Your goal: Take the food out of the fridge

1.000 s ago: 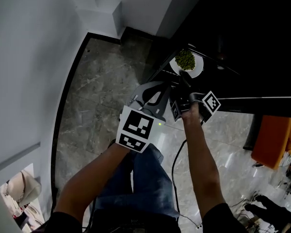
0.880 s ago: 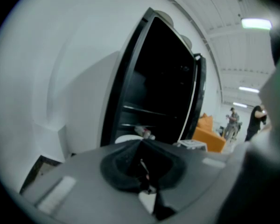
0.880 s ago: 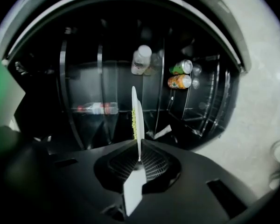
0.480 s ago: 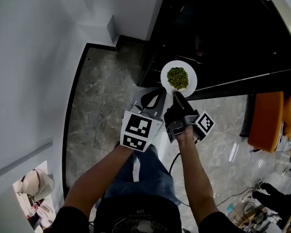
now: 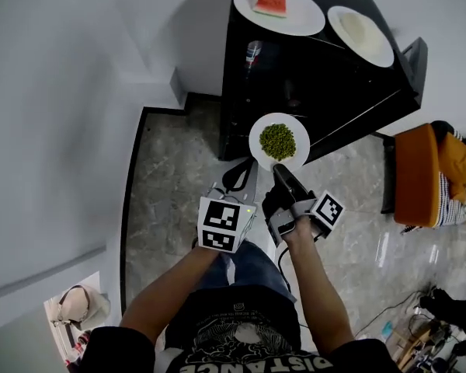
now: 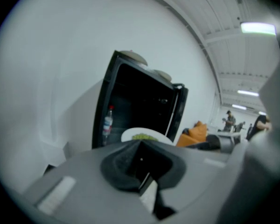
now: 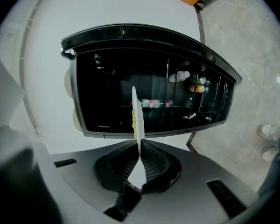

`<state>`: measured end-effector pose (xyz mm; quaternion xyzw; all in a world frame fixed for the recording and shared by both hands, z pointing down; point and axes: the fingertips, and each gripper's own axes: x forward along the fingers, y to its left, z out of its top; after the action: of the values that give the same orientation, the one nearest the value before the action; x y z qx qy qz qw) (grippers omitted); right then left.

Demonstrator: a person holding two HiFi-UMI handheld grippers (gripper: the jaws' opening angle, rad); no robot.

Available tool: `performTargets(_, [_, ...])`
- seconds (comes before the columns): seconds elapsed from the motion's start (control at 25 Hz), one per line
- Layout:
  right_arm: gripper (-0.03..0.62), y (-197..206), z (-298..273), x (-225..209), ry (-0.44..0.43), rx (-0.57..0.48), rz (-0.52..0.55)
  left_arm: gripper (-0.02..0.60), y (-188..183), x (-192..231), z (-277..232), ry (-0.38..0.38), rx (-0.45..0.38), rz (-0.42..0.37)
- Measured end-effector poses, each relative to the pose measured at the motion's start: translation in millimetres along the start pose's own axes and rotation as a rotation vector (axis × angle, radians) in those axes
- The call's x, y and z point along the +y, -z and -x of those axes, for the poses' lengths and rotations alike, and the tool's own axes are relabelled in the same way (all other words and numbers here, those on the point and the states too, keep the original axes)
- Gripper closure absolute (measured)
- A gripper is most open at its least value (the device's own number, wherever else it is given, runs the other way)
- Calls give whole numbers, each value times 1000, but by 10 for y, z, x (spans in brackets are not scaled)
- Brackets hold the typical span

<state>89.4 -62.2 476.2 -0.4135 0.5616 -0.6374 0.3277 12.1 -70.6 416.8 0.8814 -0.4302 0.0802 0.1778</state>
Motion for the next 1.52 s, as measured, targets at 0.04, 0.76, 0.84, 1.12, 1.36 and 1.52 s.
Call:
performTargets(0.04, [583, 28, 40, 114, -11, -1, 0, 580, -48, -30, 52, 0, 1, 1])
performTargets(0.76, [583, 176, 451, 1053, -90, -5, 29, 580, -673, -481, 411, 26, -61, -43])
performTargets(0.84, [583, 178, 453, 1067, -92, -8, 27, 580, -676, -506, 400, 33, -54, -48])
performTargets(1.12, [583, 147, 446, 1045, -88, -14, 17, 580, -702, -543, 350, 43, -52, -59])
performTargets(1.36, [583, 156, 432, 1026, -89, -10, 8, 580, -709, -543, 349, 48, -51, -57])
performTargets(1.52, [583, 162, 417, 1009, -87, -4, -1, 581, -689, -534, 337, 49, -41, -51])
